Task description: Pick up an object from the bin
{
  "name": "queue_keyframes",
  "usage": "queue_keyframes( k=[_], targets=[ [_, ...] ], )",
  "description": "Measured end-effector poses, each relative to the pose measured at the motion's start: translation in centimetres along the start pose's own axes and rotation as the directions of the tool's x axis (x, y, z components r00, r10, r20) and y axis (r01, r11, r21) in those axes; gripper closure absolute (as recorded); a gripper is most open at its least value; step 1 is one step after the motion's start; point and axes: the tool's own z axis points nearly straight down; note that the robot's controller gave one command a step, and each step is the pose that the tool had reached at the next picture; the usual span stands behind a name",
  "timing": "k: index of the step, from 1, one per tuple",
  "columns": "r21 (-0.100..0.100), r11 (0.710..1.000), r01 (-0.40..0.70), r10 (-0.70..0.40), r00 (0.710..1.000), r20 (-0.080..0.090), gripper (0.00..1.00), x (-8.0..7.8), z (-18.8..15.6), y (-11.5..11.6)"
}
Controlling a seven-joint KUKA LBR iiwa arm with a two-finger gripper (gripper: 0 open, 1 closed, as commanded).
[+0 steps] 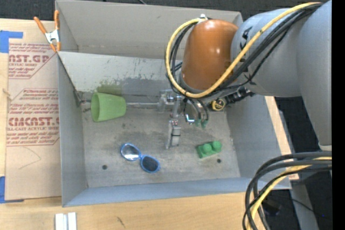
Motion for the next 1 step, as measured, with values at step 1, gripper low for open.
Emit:
queue_keyframes(
  k=[1],
  targets=[
    [-0.001,0.995,0.104,-0.104,0.995,-0.001,0.0,6.45,8.83,6.23]
  ],
)
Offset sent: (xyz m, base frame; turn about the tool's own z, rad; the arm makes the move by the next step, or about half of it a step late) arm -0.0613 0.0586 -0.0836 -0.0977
